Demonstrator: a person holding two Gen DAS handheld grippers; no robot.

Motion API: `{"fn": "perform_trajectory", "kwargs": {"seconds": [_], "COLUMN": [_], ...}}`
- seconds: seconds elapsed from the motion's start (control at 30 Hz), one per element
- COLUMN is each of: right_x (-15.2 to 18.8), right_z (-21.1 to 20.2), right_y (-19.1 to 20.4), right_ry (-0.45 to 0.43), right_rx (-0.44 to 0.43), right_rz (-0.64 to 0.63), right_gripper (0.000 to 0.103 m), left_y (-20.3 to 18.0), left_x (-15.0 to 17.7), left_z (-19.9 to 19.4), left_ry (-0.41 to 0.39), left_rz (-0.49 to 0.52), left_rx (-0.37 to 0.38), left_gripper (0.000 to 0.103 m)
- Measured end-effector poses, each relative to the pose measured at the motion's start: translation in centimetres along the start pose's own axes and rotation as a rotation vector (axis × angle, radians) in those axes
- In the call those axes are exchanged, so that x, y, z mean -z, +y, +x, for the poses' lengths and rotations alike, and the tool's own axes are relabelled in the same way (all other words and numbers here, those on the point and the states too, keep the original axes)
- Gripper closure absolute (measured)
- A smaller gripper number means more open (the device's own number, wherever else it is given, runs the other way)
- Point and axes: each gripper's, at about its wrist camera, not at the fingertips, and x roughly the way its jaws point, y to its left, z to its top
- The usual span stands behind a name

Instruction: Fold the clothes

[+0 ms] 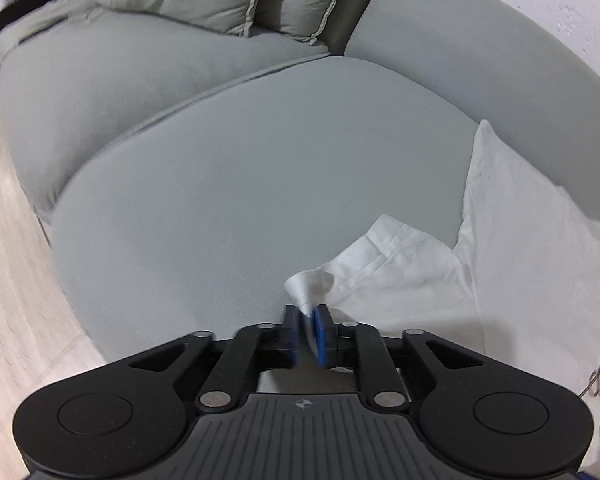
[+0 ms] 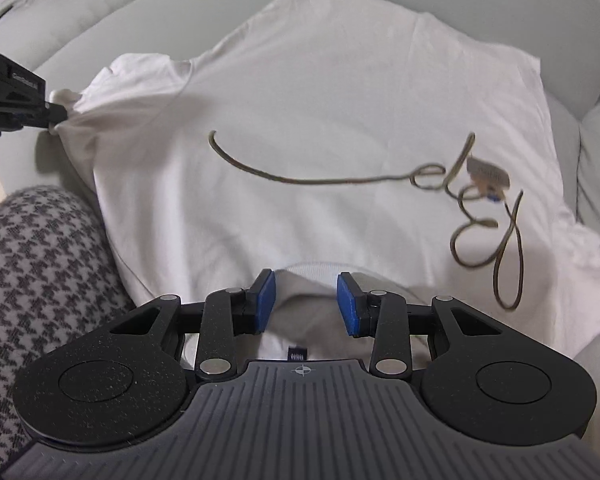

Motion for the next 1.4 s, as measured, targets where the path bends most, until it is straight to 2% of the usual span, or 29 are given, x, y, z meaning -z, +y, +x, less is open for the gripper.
{"fn": "perform_trajectory", "kwargs": {"seconds": [0.1,0.17,0.23,0.3,0.33,0.4,0.43,0.5,0.6,0.7,0.8,0.87,0.97,1.17,1.27,1.4], "right_x": [0.5,1.1,1.7,2.5,2.9,3.4,3.6,3.5,3.4,3.7,4.4,4.8,5.3,6.8,7.4,7.4], "right_z": [-1.3,-2.9,-4.0,-4.7,-4.7,-4.7,-4.6,-4.2,-3.0,-2.1,-1.1,-0.9,-1.0,-2.0,-2.7,-3.7], "right_y": [-1.2,-2.7,-4.1,-5.7,-6.7,-8.2,-8.5,-8.8,-9.2,-10.2,-10.8,-11.0,-11.2,-11.8,-11.7,-11.7], "right_ry": [-0.011,-0.044,-0.066,-0.071,-0.065,-0.056,-0.054,-0.053,-0.034,-0.024,-0.003,0.009,0.036,0.033,0.029,0.036], "right_rx": [-0.022,-0.033,-0.027,-0.014,-0.013,-0.021,-0.030,-0.025,0.001,0.014,-0.015,-0.026,-0.043,-0.065,-0.062,-0.058], "right_rz": [0.042,0.084,0.120,0.156,0.185,0.228,0.240,0.232,0.237,0.282,0.318,0.338,0.362,0.421,0.413,0.385], "right_gripper": [0.061,0.057,0.057,0.057,0.059,0.070,0.078,0.080,0.080,0.080,0.080,0.081,0.081,0.081,0.081,0.081], "left_y": [-0.7,-1.8,-3.6,-6.0,-7.4,-10.0,-11.2,-14.0,-17.2,-18.6,-19.7,-20.2,-20.1,-19.6,-19.8,-20.7], "left_x": [0.3,0.8,1.7,2.7,3.3,4.4,5.0,6.7,8.9,10.6,12.4,13.5,14.3,14.4,14.6,14.1], "left_z": [-2.1,-3.8,-5.5,-6.6,-6.8,-6.8,-6.6,-5.8,-4.5,-4.6,-4.6,-4.0,-4.0,-4.9,-5.0,-5.5], "left_ry": [-0.034,-0.052,-0.097,-0.104,-0.082,-0.021,0.005,0.047,0.080,0.068,0.059,0.108,0.117,0.164,0.188,0.261], "left_rz": [0.051,0.100,0.173,0.251,0.286,0.341,0.363,0.427,0.505,0.532,0.594,0.628,0.649,0.679,0.702,0.730], "left_rx": [-0.108,-0.137,-0.070,0.057,0.122,0.217,0.242,0.270,0.247,0.273,0.307,0.292,0.272,0.253,0.226,0.170], "left_gripper": [0.055,0.055,0.055,0.056,0.056,0.056,0.058,0.059,0.060,0.060,0.059,0.059,0.059,0.058,0.057,0.058]}}
